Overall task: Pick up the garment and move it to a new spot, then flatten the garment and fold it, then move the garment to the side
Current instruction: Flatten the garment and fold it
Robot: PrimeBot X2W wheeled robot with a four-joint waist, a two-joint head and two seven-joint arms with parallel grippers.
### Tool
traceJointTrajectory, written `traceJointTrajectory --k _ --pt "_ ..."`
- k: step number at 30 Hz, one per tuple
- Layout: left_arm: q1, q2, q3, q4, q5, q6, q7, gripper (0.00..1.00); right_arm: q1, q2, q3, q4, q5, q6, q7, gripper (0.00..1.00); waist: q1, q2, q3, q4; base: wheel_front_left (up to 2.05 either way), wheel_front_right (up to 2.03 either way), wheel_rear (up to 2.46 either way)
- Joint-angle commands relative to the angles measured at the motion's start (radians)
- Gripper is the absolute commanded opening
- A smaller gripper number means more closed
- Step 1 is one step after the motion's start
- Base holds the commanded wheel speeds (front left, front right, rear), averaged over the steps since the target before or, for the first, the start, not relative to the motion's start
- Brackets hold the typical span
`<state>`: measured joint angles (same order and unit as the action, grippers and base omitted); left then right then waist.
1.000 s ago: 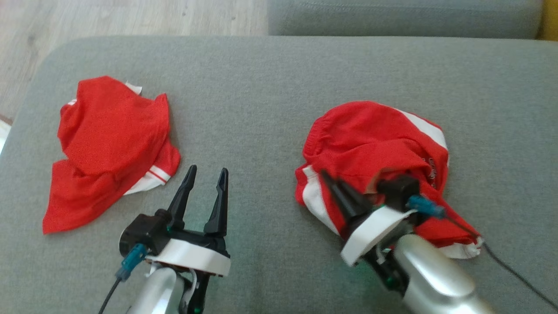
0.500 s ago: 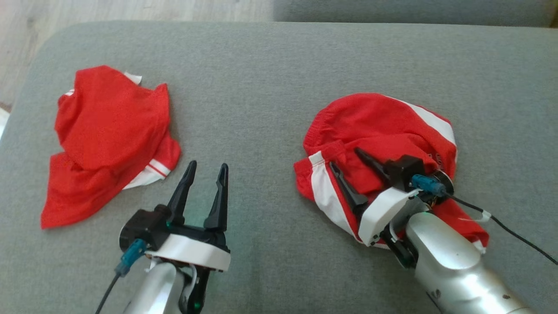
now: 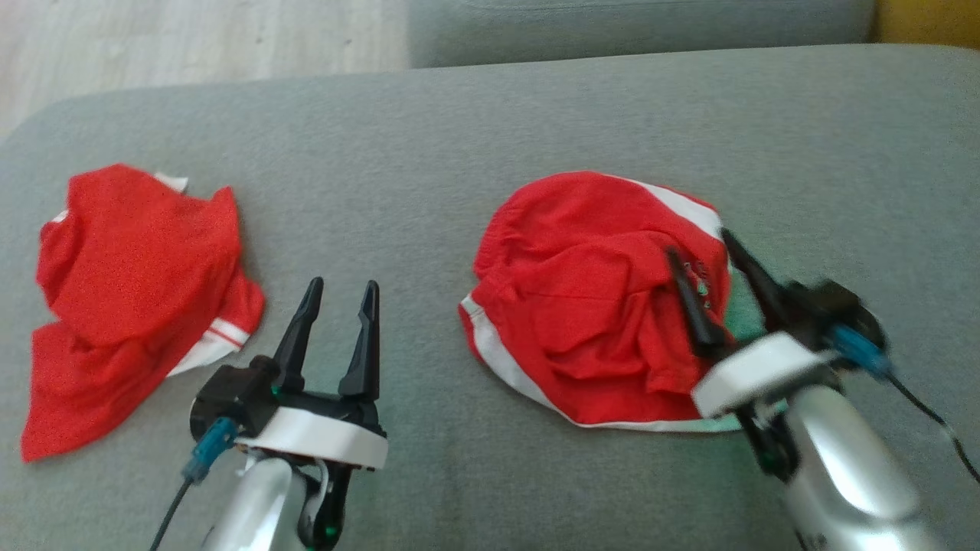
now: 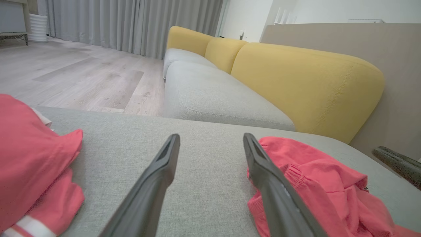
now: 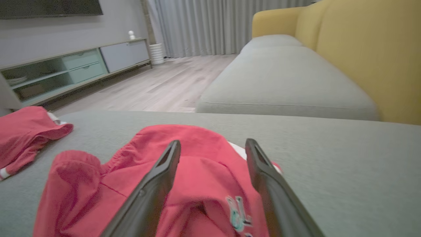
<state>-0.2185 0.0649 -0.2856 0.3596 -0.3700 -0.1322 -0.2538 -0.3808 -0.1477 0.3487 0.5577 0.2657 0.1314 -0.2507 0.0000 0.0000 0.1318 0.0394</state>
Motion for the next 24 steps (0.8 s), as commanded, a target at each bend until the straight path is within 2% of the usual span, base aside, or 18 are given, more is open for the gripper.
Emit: traceJointTrajectory --k 1,5,10,16,21,24 --pt "-0.020 0.021 0.041 -0.028 0.003 0.002 -0.008 1.00 0.034 -0.002 -0.034 -0.065 -0.024 -0.001 -0.011 1.00 0.0000 0.0000 -0.011 -0.024 0.00 0.00 0.00" --pt "-0.017 0.033 0.043 -0.029 0.002 0.002 -0.008 1.00 0.136 0.026 -0.167 -0.178 -0.080 -0.001 -0.011 1.00 0.0000 0.0000 -0.017 -0.056 0.00 0.00 0.00" --pt "-0.012 0.041 0.039 -0.032 0.001 0.002 -0.008 1.00 0.262 0.069 -0.282 -0.294 -0.140 -0.001 -0.011 1.00 0.0000 0.0000 -0.022 -0.092 0.00 0.00 0.00" --pt "-0.005 0.039 0.041 -0.035 -0.007 0.002 -0.008 1.00 0.340 0.093 -0.305 -0.332 -0.182 -0.001 -0.011 1.00 0.0000 0.0000 -0.028 -0.114 0.00 0.00 0.00" --pt "-0.007 0.039 0.024 -0.033 -0.013 0.002 -0.008 1.00 0.328 0.097 -0.312 -0.349 -0.186 -0.001 -0.011 1.00 0.0000 0.0000 -0.029 -0.119 0.00 0.00 0.00" --pt "-0.021 0.060 -0.019 -0.020 -0.010 0.002 -0.008 1.00 0.318 0.097 -0.318 -0.354 -0.173 -0.001 -0.011 1.00 0.0000 0.0000 -0.024 -0.117 0.00 0.00 0.00"
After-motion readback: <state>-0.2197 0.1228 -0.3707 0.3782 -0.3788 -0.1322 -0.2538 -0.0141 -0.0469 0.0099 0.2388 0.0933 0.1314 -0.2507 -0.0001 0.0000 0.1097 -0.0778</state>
